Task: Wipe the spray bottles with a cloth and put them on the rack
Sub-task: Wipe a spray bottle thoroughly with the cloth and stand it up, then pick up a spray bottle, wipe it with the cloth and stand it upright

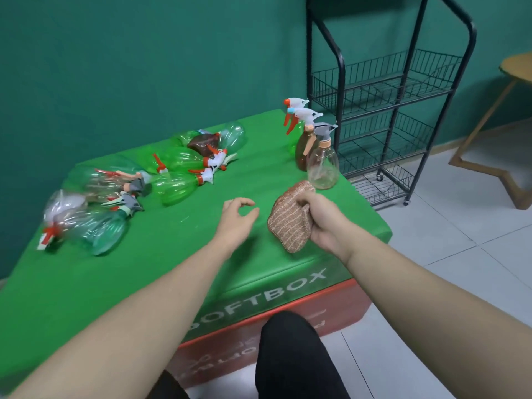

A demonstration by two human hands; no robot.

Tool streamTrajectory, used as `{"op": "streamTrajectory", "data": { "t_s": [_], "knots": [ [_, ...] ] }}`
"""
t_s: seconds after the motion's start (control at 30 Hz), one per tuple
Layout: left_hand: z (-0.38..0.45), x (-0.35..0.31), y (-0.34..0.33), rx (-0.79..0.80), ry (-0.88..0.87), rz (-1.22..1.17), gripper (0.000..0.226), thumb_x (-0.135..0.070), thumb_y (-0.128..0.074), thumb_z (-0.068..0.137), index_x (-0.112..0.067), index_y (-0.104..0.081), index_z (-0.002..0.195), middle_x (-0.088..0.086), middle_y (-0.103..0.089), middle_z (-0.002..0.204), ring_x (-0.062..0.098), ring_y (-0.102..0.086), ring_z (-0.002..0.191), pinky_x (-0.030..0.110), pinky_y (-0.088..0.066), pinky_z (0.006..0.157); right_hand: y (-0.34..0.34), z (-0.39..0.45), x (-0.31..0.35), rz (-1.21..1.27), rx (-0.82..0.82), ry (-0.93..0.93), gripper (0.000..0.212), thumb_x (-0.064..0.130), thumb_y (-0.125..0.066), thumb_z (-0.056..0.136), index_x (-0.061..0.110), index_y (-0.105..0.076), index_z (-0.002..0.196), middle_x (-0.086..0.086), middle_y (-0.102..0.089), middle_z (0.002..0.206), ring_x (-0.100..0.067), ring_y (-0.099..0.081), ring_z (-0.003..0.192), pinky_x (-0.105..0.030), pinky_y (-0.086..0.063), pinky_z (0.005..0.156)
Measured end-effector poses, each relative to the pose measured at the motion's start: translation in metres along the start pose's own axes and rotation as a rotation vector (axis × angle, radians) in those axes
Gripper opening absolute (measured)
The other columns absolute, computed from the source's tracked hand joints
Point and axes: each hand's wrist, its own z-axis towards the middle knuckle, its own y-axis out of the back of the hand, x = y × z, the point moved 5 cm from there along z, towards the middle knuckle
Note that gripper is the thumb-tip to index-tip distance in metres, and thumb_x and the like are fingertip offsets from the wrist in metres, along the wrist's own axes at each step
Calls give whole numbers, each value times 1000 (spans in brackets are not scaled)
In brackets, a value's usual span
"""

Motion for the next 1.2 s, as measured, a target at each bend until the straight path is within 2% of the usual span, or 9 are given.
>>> {"op": "streamTrajectory", "data": {
  "t_s": [0.1, 0.23, 0.43, 0.53, 0.6, 0.67, 0.73, 0.97, 1.2],
  "knots": [
    [-13, 20, 28, -24, -4, 60, 28, -30, -58, 103, -22, -58, 131, 1, -41, 152, 18, -65, 80, 26, -56, 71, -27, -6, -15, -17, 27, -15, 13, 13, -51, 103, 3, -54, 110, -15, -69, 95, -27, -68, 87, -42, -57, 91],
    [-21, 47, 63, -48, -8, 71, 32, -27, -58, 104, -18, -58, 134, 1, -41, 151, 2, -53, 76, 10, -45, 57, -54, -5, -27, -25, 36, -19, 14, 17, -46, 107, 5, -53, 107, -21, -70, 110, -31, -68, 101, -48, -54, 98],
    [-12, 81, 108, -59, -14, 77, 30, -25, -60, 103, -15, -59, 132, 1, -43, 142, 8, -54, 100, 11, -41, 65, -84, 18, -42, -80, -4, -48, 17, 20, -46, 107, 5, -55, 106, -18, -70, 100, -30, -68, 92, -48, -55, 95],
    [1, 97, 125, -53, -23, 104, 28, -25, -64, 101, -17, -60, 128, 2, -44, 140, 8, -54, 95, 14, -43, 70, -98, 36, -44, -107, -9, -59, 17, 20, -45, 107, 6, -55, 105, -15, -68, 94, -30, -66, 91, -49, -55, 95],
    [16, 106, 134, -38, -32, 170, 33, -26, -66, 99, -18, -59, 130, 2, -45, 141, 10, -53, 100, 21, -43, 90, -108, 51, -45, -118, -8, -70, 16, 20, -45, 107, 7, -54, 104, -15, -67, 94, -30, -65, 93, -47, -55, 93],
    [30, 108, 140, -35, -51, 276, 39, -27, -67, 98, -20, -57, 135, 1, -44, 145, 17, -48, 126, 34, -35, 114, -114, 63, -44, -119, -6, -74, 16, 20, -45, 107, 7, -53, 105, -14, -66, 93, -30, -64, 93, -46, -55, 93],
    [51, 104, 146, -52, -87, 399, 45, -30, -67, 97, -24, -54, 139, 0, -42, 150, 20, -36, 142, 43, -25, 123, -121, 81, -42, -123, -5, -80, 16, 19, -44, 107, 6, -53, 106, -12, -65, 87, -28, -64, 88, -45, -55, 91],
    [133, 77, 154, -38, -245, 952, 74, -45, -69, 92, -33, -33, 156, 5, -24, 166, 25, -14, 156, 49, 2, 126, -136, 132, -32, -217, -3, -69, 12, 18, -41, 107, 9, -49, 104, -7, -58, 77, -21, -61, 69, -35, -58, 71],
    [175, 82, 151, 32, -202, 1106, 87, -41, -78, 85, -30, -31, 158, 9, -36, 160, 28, -33, 149, 56, -21, 123, -135, 152, -28, -311, -26, 9, 7, 16, -42, 106, 12, -47, 107, -7, -58, 79, -20, -63, 63, -30, -58, 54]
  ]
}}
